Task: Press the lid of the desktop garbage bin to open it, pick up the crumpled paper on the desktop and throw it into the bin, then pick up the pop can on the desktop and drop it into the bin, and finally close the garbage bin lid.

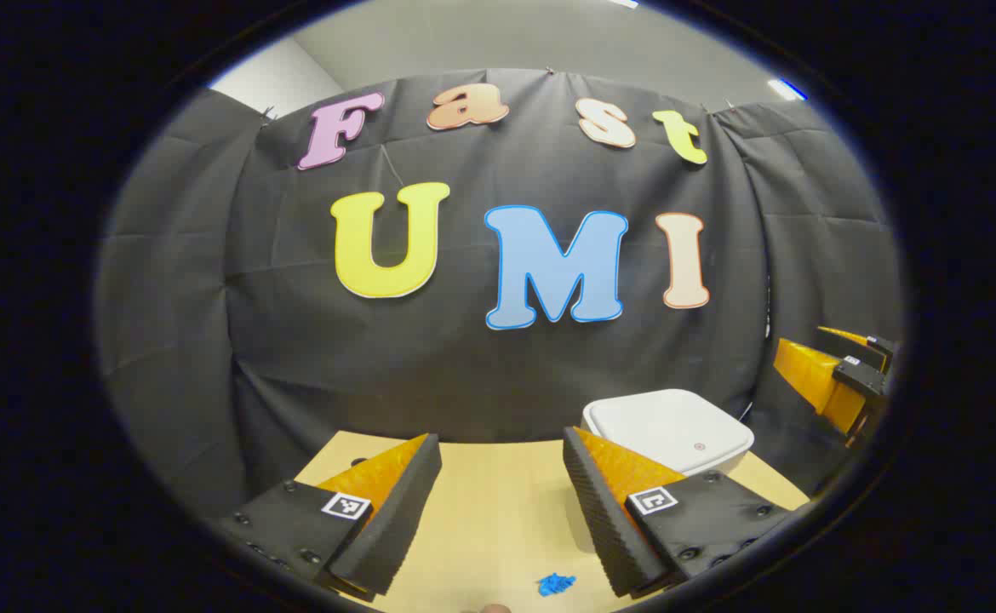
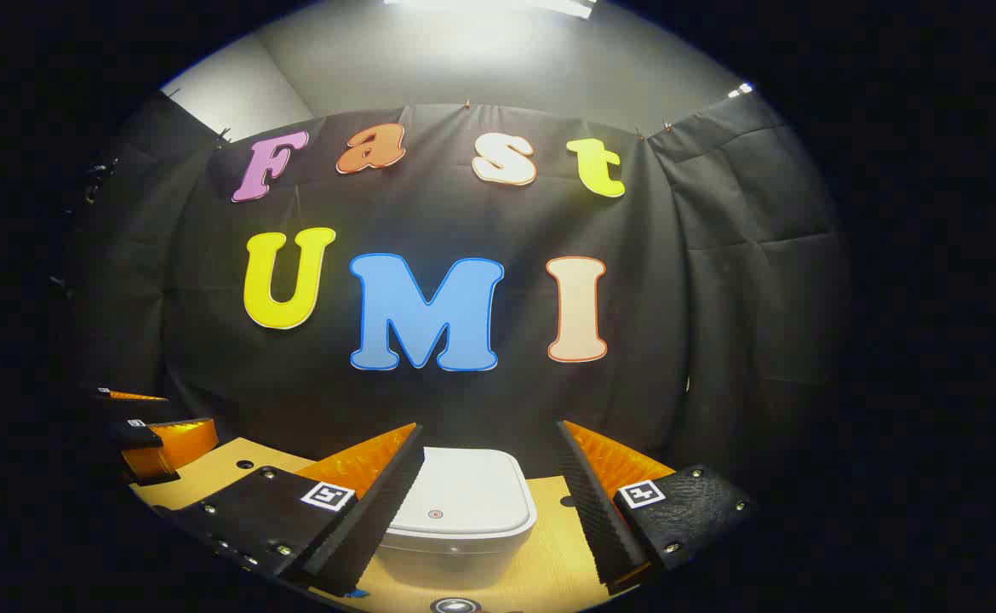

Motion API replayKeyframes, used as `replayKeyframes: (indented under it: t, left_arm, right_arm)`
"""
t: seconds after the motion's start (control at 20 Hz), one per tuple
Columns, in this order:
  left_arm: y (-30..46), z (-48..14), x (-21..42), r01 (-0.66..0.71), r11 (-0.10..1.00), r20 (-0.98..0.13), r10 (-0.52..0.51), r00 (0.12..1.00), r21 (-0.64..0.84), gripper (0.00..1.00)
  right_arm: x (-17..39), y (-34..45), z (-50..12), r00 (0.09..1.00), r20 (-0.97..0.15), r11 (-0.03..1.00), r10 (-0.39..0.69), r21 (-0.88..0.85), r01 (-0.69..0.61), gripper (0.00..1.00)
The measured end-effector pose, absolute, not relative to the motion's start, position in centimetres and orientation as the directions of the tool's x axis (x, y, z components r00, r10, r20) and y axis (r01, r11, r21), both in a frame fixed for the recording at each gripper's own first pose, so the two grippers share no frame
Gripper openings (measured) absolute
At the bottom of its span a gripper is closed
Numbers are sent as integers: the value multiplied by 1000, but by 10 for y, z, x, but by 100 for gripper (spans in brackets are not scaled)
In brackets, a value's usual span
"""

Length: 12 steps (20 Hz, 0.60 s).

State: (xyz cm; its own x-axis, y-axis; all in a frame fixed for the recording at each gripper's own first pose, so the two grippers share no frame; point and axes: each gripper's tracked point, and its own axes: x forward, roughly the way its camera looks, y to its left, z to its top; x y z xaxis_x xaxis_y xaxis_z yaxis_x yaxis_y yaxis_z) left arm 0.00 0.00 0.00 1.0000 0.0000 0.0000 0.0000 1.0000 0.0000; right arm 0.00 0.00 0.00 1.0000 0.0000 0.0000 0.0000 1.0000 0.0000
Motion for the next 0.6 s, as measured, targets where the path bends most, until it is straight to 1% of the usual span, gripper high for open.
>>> replayKeyframes:
  t: [0.05, 0.1, 0.15, 0.2, 0.6]
  left_arm:
    - [1, 1, 1, -6, 1000, 2, 6, 1000, -3, 96]
    - [3, 2, 1, -15, 1000, 6, 15, 1000, -4, 95]
    - [5, 4, 2, -21, 1000, 14, 21, 1000, -6, 95]
    - [6, 7, 2, -24, 1000, 22, 24, 999, -10, 95]
    - [2, 18, -3, -40, 999, 68, 41, 997, -15, 95]
  right_arm:
    - [1, 0, -1, 1000, -6, 1000, 3, -3, -3, 100]
    - [2, 1, -2, 1000, -12, 1000, 9, -5, -9, 97]
    - [3, 2, -3, 1000, -16, 1000, 13, -8, -13, 97]
    - [4, 2, -3, 1000, -18, 1000, 15, -10, -15, 100]
    - [5, 2, -3, 999, -24, 999, 35, -19, -36, 100]
